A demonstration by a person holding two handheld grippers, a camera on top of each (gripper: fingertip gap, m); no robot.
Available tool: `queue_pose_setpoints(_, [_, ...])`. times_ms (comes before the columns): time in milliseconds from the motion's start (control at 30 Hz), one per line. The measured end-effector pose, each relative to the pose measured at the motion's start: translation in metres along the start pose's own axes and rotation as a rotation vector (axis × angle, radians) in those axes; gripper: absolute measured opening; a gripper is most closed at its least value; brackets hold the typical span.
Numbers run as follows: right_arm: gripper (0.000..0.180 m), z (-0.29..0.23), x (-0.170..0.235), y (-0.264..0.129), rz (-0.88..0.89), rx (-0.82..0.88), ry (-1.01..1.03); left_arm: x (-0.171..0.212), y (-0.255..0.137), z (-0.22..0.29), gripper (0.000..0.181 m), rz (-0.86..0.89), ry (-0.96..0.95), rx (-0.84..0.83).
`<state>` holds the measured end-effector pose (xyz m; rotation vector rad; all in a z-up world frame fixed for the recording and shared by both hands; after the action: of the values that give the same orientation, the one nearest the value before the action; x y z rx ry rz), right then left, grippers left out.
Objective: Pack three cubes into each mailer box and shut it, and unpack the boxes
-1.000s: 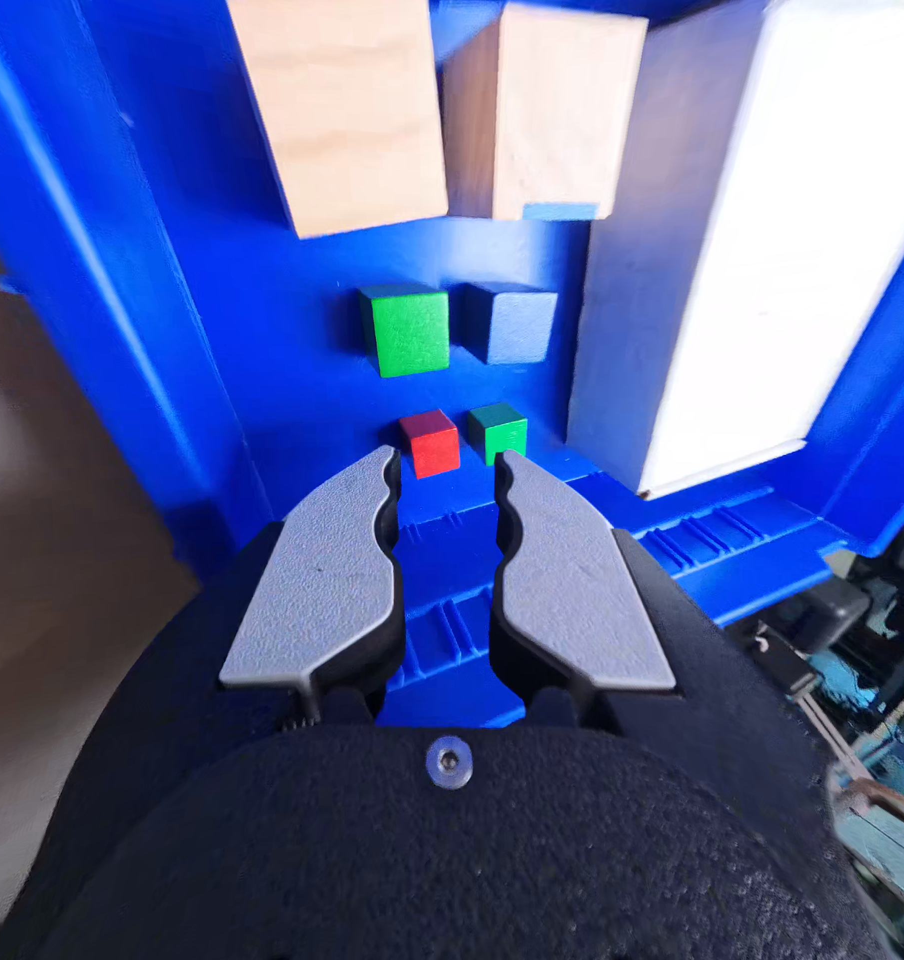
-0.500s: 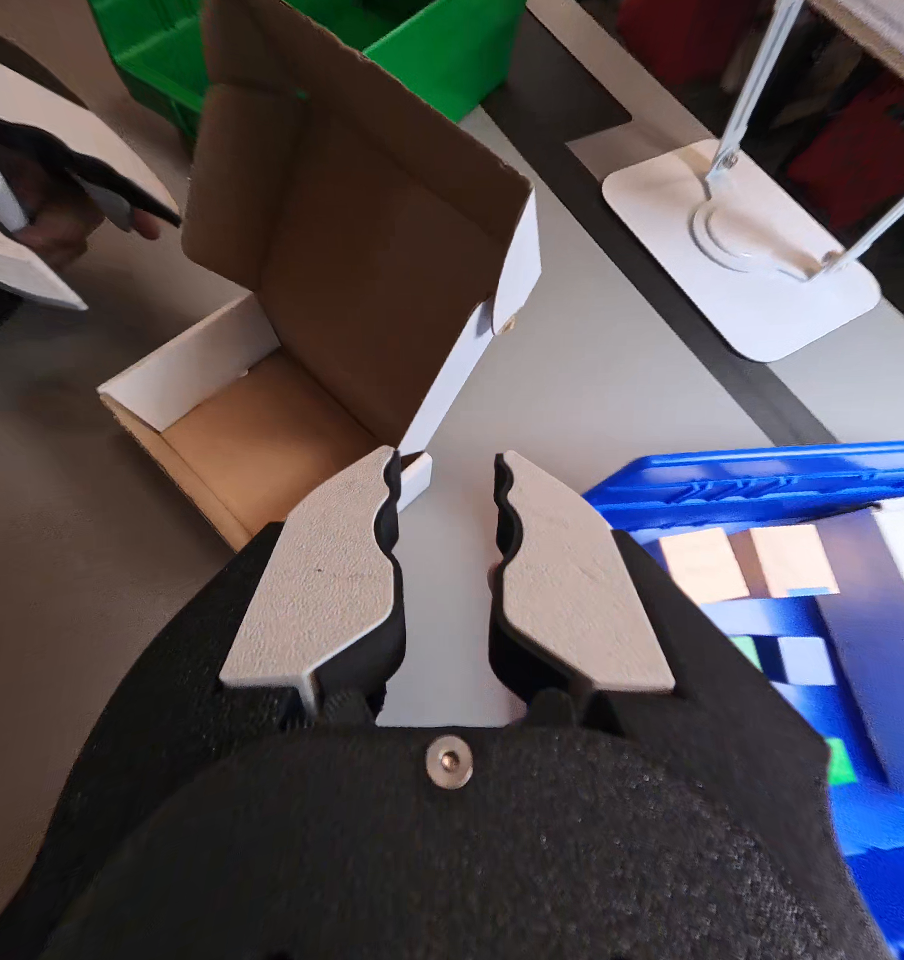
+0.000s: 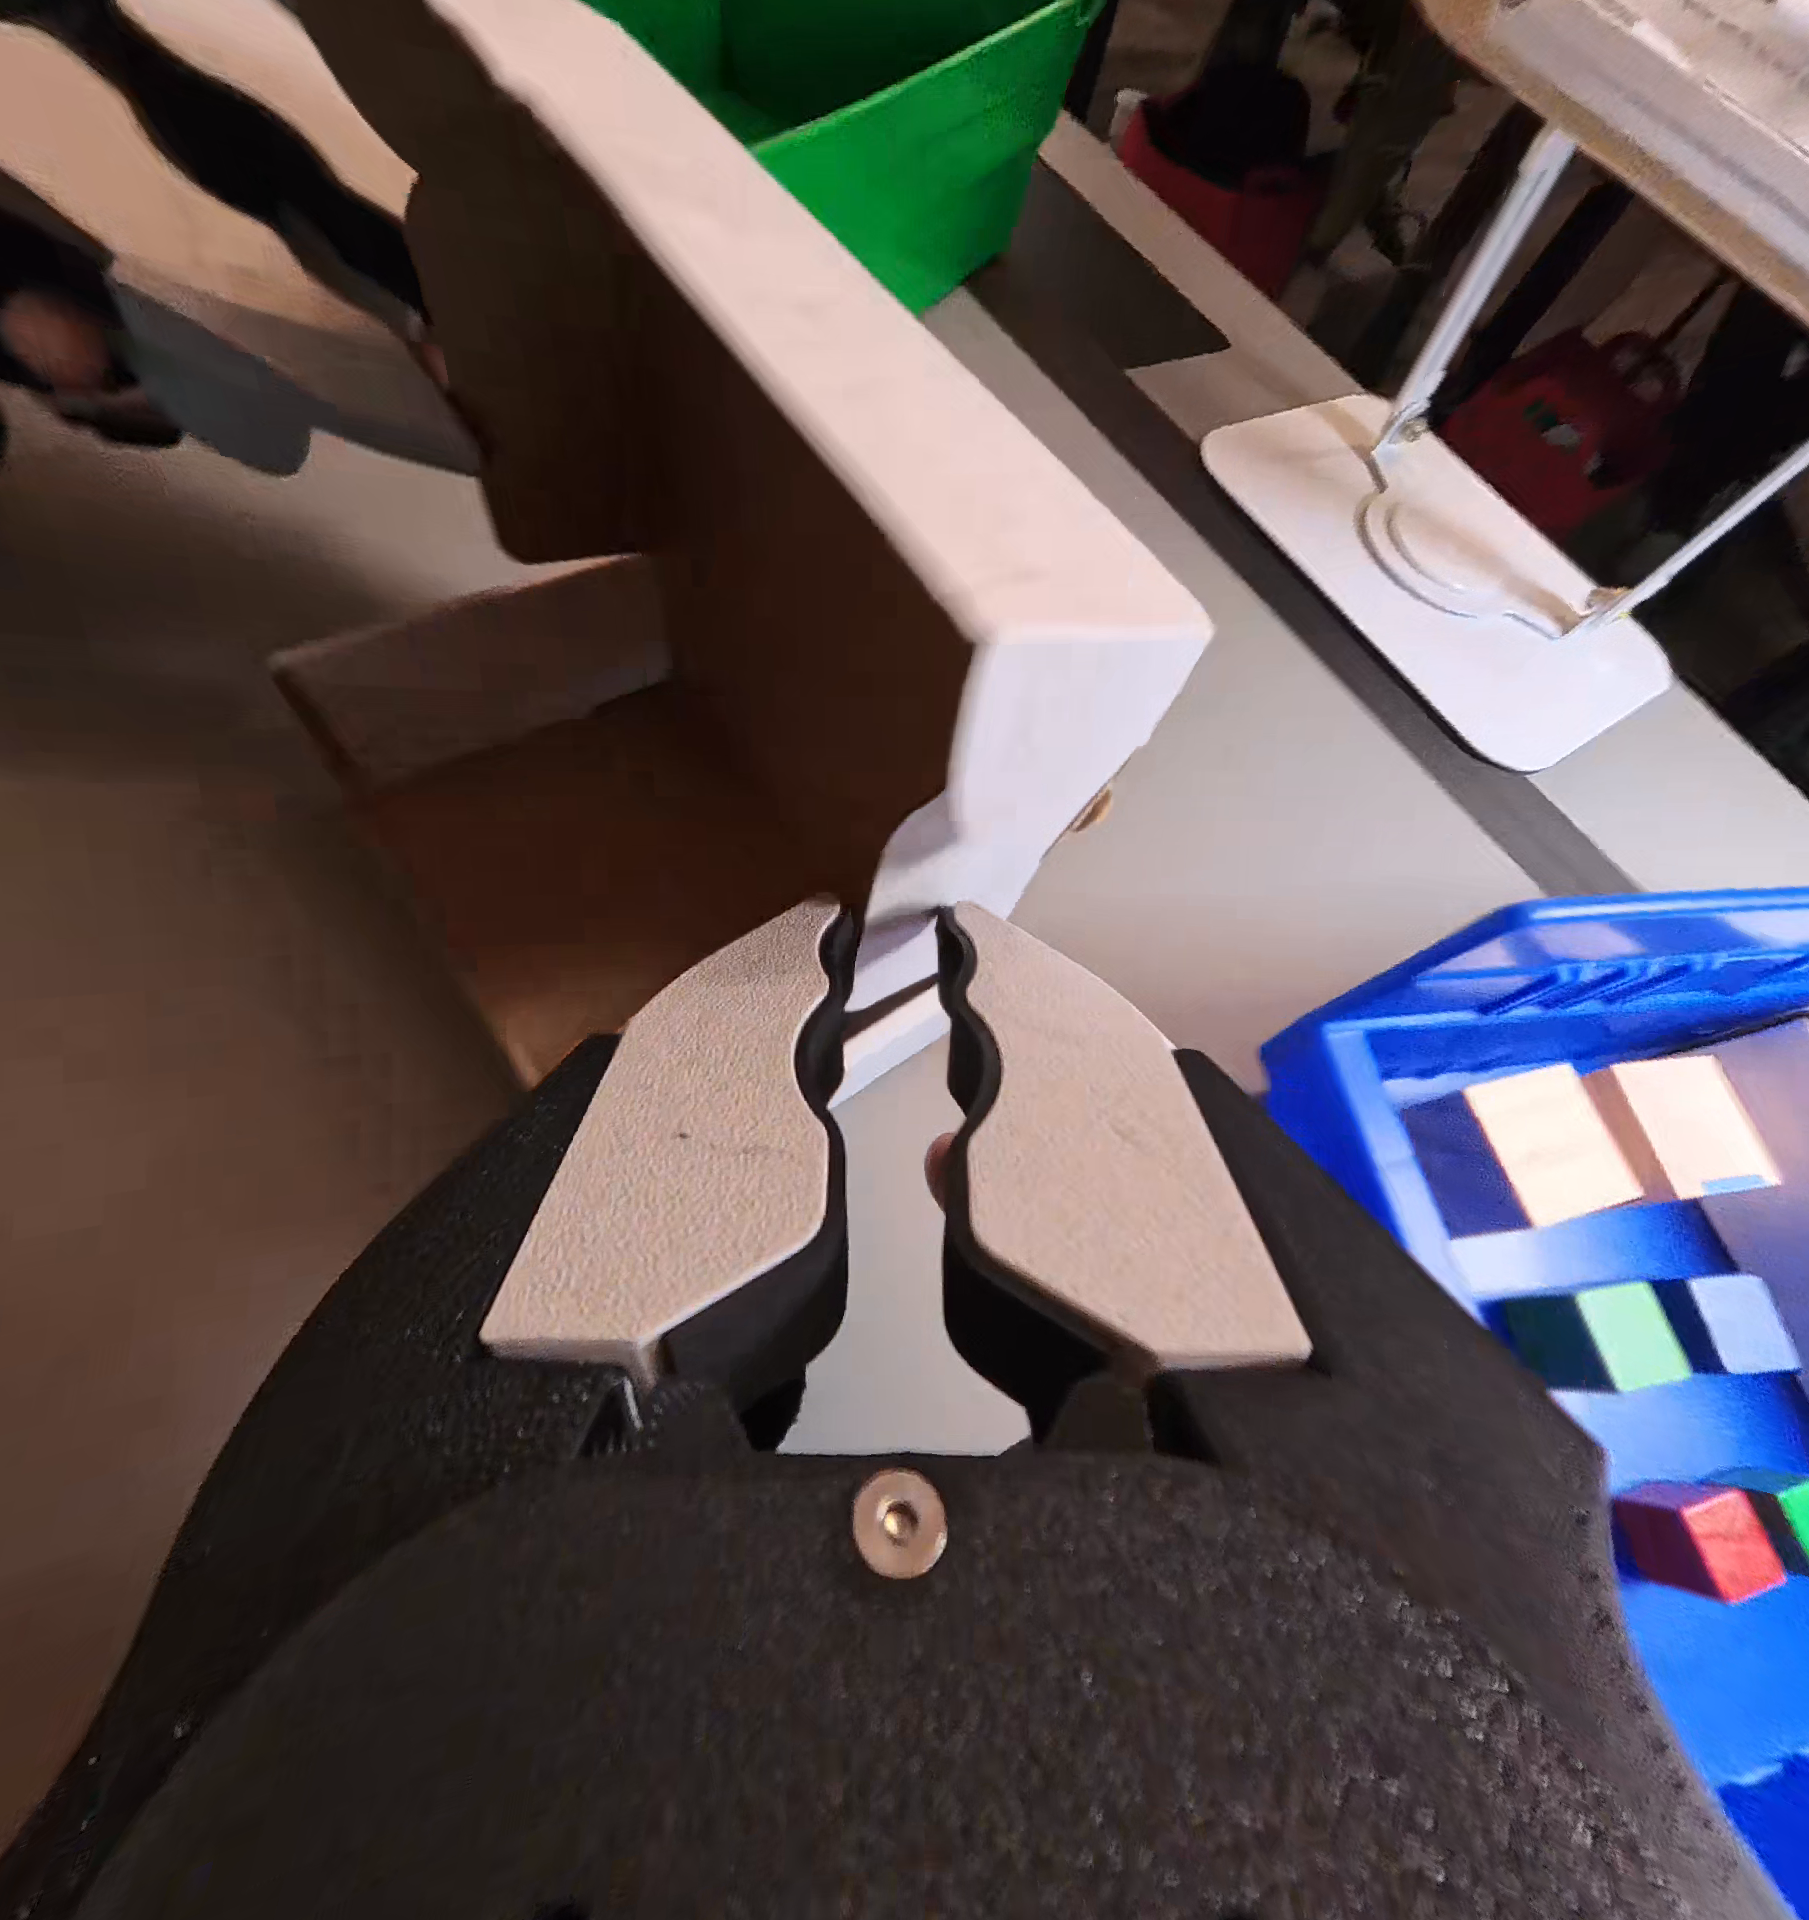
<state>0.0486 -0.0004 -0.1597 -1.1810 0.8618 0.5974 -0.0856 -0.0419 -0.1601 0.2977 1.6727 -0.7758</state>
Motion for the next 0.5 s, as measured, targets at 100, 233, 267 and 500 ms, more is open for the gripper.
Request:
queue_pose_setpoints(100, [0.018,-0.025,0.015,-0.001,-0.020,-0.045,0.003,0.017,-0.008,0.011,0.017,-0.043,0.072,0.094])
queue_pose_setpoints(233, [0.026,-0.048,0.030,-0.004,-0.059,-0.151,-0.007,0.032,-0.026,0.020,0.032,-0.098,0.111,0.222])
queue_pose_setpoints(267, [0.032,-0.053,0.034,-0.007,-0.081,-0.194,-0.006,0.034,-0.033,0.021,0.038,-0.097,0.121,0.244])
queue_pose_setpoints(500, [0.062,-0.039,0.026,-0.029,-0.105,-0.113,-0.232,0.008,-0.056,0.009,0.070,0.037,0.182,0.162])
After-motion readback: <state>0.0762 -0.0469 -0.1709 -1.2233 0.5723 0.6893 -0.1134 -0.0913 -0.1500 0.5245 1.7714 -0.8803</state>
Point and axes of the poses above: each gripper's, where its closed fingertips meet, y out along the fingers, x out of its underside, z = x × y across the jaws, the point moved 1 cm from there along -y, back along the fingers, and after that the axes turned 8 degrees about -x, right-handed, at the moved point
